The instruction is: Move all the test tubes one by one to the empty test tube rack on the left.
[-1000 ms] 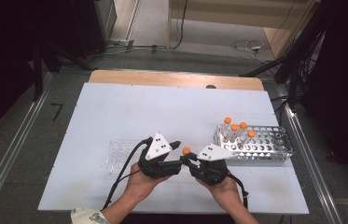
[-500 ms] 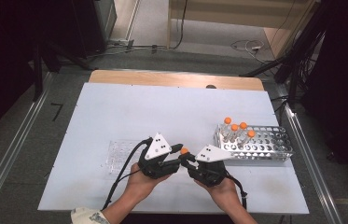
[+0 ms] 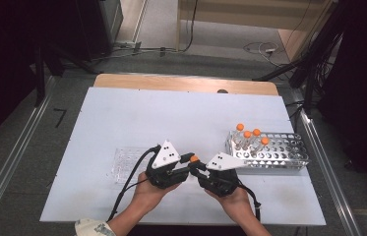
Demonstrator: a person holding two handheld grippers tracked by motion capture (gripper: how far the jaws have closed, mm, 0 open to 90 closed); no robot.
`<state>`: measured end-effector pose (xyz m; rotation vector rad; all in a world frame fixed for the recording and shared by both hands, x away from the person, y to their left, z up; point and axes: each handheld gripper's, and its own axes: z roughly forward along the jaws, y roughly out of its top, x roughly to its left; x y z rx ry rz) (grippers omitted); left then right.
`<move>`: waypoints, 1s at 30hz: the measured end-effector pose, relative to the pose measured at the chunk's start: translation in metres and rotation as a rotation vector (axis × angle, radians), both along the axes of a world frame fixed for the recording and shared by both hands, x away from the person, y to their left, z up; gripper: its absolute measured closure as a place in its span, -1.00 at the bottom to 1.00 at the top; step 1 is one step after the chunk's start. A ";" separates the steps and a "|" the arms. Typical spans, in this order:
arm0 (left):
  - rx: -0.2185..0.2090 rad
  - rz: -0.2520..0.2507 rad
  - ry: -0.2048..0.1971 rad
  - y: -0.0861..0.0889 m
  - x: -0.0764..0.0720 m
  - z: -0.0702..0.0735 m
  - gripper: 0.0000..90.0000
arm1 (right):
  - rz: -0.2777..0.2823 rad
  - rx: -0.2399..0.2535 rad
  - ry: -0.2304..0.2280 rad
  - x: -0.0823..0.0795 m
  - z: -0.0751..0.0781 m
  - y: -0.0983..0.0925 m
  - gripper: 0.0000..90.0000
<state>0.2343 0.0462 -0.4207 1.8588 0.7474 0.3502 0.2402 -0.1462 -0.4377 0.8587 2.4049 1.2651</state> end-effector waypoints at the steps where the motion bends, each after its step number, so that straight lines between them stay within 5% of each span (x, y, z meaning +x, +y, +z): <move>1: -0.002 -0.001 -0.001 0.000 0.000 0.000 0.58 | 0.006 0.003 0.001 0.000 0.000 0.000 0.58; 5: -0.015 -0.002 -0.006 0.003 -0.001 0.003 0.58 | 0.031 0.016 0.013 0.001 0.000 -0.002 0.30; 7: -0.024 0.000 -0.008 0.004 -0.001 0.005 0.58 | 0.054 0.018 0.023 0.000 -0.001 -0.001 0.00; 12: -0.037 0.006 -0.007 0.013 -0.002 0.011 0.58 | 0.037 0.025 0.025 0.002 -0.001 -0.006 -0.25; 30: -0.080 0.064 -0.012 0.055 -0.002 0.039 0.58 | -0.091 0.057 0.021 0.005 0.002 -0.046 -0.38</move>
